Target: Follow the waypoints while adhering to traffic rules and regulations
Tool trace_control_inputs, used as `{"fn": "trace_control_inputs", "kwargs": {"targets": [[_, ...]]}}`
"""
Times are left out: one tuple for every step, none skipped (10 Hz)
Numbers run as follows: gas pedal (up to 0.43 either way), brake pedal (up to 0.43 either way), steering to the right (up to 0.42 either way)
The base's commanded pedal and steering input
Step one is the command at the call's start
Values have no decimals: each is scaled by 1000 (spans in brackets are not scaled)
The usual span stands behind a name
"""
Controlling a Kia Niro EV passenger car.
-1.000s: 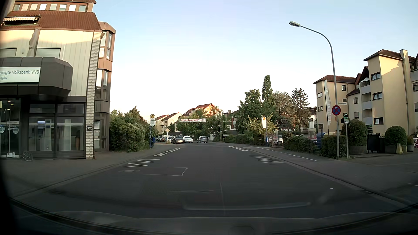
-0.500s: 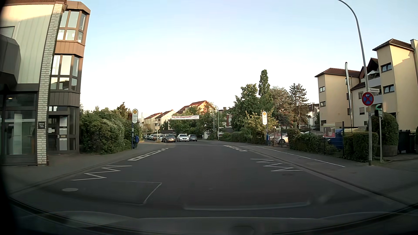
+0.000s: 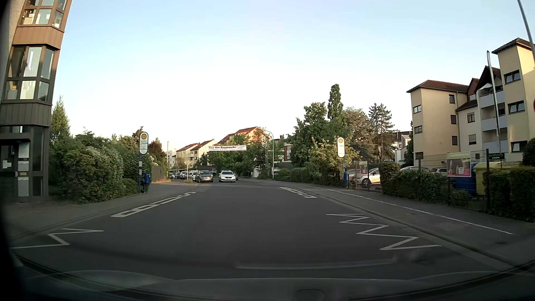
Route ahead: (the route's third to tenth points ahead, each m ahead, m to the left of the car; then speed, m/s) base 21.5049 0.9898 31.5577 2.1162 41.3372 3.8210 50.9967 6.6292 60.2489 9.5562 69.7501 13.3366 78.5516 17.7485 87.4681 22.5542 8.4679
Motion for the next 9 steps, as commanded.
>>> {"fn": "trace_control_inputs", "kwargs": {"targets": [[28,30,13],[28,30,12],[28,30,12],[28,30,10],[28,30,7],[28,30,6],[28,30,1],[28,30,-4],[28,30,-14]]}}
